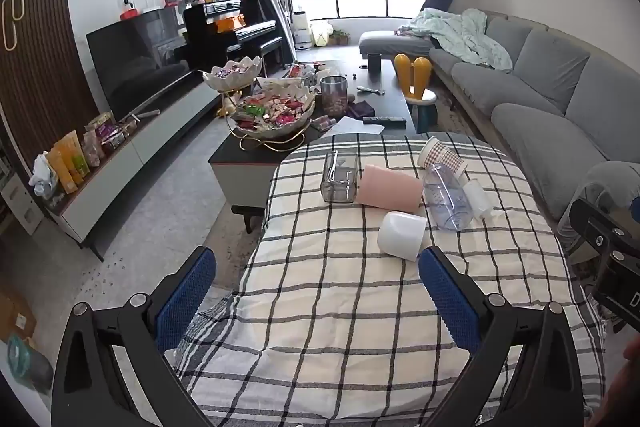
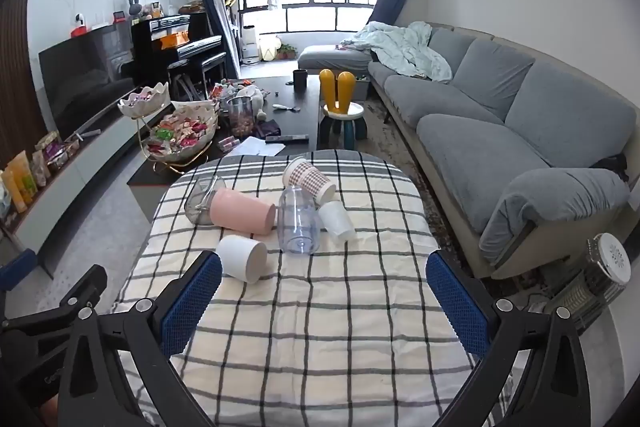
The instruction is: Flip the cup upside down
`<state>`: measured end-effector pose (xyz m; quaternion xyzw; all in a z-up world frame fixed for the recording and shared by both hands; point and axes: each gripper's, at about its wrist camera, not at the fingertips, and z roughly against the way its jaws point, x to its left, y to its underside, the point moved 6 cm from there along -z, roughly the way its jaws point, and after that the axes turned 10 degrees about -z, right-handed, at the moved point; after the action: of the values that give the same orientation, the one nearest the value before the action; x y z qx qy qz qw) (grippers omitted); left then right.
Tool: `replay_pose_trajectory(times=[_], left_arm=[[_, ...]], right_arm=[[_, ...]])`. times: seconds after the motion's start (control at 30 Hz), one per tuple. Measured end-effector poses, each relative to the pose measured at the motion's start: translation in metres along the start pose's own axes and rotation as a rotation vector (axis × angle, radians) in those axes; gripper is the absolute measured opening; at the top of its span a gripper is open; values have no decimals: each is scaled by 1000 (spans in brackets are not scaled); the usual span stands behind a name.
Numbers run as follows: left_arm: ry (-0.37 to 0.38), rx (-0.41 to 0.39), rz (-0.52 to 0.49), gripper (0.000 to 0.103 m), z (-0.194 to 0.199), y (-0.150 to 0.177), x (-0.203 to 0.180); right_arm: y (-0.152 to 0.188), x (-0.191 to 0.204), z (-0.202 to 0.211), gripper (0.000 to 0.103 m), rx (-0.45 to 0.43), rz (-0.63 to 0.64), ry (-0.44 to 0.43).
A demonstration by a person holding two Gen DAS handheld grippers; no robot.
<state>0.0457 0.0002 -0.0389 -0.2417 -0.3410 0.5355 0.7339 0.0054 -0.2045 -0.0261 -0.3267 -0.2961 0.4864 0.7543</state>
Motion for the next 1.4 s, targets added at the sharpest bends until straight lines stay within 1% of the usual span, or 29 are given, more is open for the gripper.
replay_pose_trajectory(times=[0.33,0.4,0.57,1.4], left_arm=[[8,-1,1,103,-8,-10,-6],[5,-16,13,103,4,-2,4],[10,-8,16,103,9,-5,8],[8,-12,9,103,10,0,2]], right_arm=[[0,0,-1,103,4,0,-7],[0,0,0,103,4,-8,-5],[0,0,1,103,3,-8,-6],[1,1,3,103,5,-9,-6]])
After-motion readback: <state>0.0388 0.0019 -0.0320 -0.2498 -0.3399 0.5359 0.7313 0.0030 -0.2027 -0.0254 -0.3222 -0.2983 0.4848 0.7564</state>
